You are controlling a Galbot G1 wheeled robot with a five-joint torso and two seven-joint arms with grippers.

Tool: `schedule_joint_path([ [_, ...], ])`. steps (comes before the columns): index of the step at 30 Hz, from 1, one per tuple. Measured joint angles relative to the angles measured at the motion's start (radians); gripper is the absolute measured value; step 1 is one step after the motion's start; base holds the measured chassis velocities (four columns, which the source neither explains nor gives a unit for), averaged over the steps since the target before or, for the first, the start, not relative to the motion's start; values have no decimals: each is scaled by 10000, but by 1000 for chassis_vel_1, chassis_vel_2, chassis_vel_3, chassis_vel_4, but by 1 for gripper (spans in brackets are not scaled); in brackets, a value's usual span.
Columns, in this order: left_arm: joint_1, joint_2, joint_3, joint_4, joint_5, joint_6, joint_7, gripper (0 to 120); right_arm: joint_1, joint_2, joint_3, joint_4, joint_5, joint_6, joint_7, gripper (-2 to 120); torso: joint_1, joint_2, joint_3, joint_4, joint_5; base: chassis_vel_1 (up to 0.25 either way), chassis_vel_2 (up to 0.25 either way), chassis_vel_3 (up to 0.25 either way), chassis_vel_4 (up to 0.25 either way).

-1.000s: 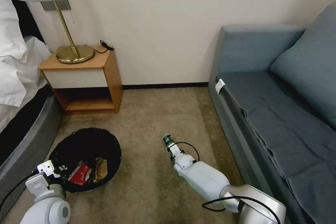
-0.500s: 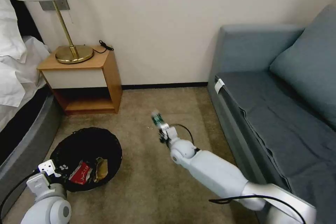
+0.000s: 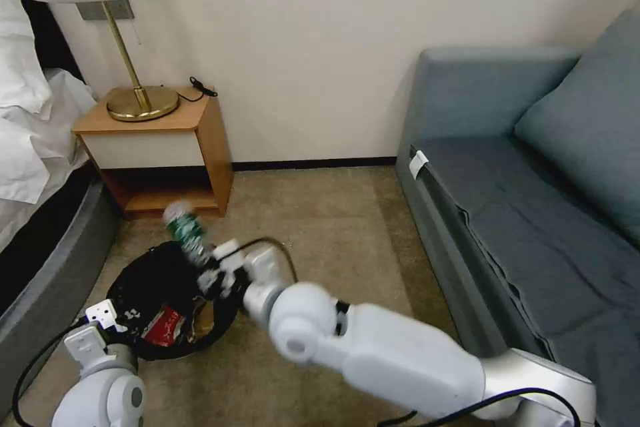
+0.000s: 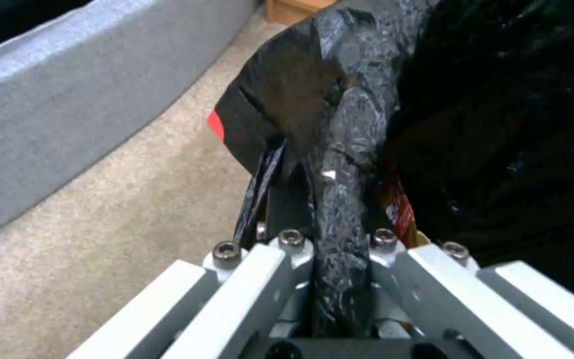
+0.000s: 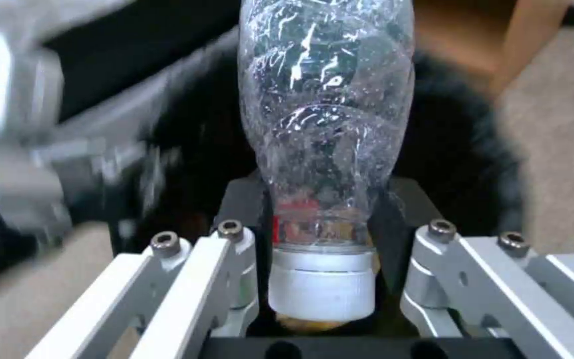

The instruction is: Pick up the trash bin, then pick up the garbage on the floor and place it into the trash bin.

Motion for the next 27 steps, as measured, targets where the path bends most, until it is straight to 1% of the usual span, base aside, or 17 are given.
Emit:
schedule_joint_path([
  [2, 2, -38, 60, -70, -5, 12, -11, 2, -68, 177, -361, -383, -129, 75, 103, 28, 0, 0, 0, -1, 1, 0, 0, 0, 0],
  [8, 27, -91, 131, -171, -16, 18, -37, 2, -71, 377, -701, -983, -450, 231, 189, 28, 0, 0, 1, 0, 0, 0, 0, 0, 0],
  [9, 42, -105, 151, -203, -20, 18, -41, 2, -55, 396, -725, -1079, -503, 253, 202, 35, 0, 0, 0, -1, 1, 0, 0, 0, 0],
  [12, 61, -122, 163, -239, -26, 18, -43, 2, -25, 342, -727, -1131, -637, 278, 207, 48, 1, 0, 0, -1, 0, 0, 0, 0, 0],
  [13, 61, -122, 163, -239, -26, 18, -43, 2, -25, 342, -727, -1131, -637, 278, 207, 48, 1, 0, 0, -1, 0, 0, 0, 0, 0],
  [14, 64, -123, 163, -251, -25, 18, -44, 2, -17, 298, -715, -1128, -662, 282, 207, 54, 0, 0, 0, -1, 1, 0, 0, 0, 0],
  [16, 61, -123, 166, -262, -37, 18, -44, 2, -17, 243, -668, -1100, -703, 287, 206, 63, 0, 0, 0, -1, 1, 0, 0, 0, 0],
  [17, 61, -123, 166, -262, -37, 18, -44, 2, -17, 243, -668, -1100, -703, 287, 206, 63, 0, 0, 0, -1, 1, 0, 0, 0, 0],
  [20, 54, -121, 170, -262, -78, 19, -69, 2, -27, 140, -509, -970, -781, 299, 205, 78, 0, 0, 0, -1, 1, 0, 0, 0, 0],
  [22, 52, -121, 172, -262, -103, 19, -83, 2, -27, 124, -479, -939, -794, 302, 205, 79, 0, 0, 0, -1, 1, 0, 0, 0, 0],
  [23, 46, -119, 176, -261, -272, 18, -187, 2, -21, 64, -373, -826, -843, 308, 206, 86, 0, 0, 1, -1, 2, 0, 0, 0, 0],
  [25, 33, -109, 183, -254, -839, 69, -472, 2, 7, -54, -157, -572, -917, 312, 206, 94, 0, 0, 0, -1, 2, 0, 0, 0, 0],
  [26, 33, -109, 183, -254, -839, 69, -472, 2, 7, -54, -157, -572, -917, 312, 206, 94, 0, 0, 0, -1, 2, 0, 0, 0, 0],
  [27, 22, -92, 185, -237, -1267, 111, -681, 2, 33, -144, 19, -385, -981, 313, 207, 98, 0, 0, 0, -1, 2, 0, 0, 0, 0],
])
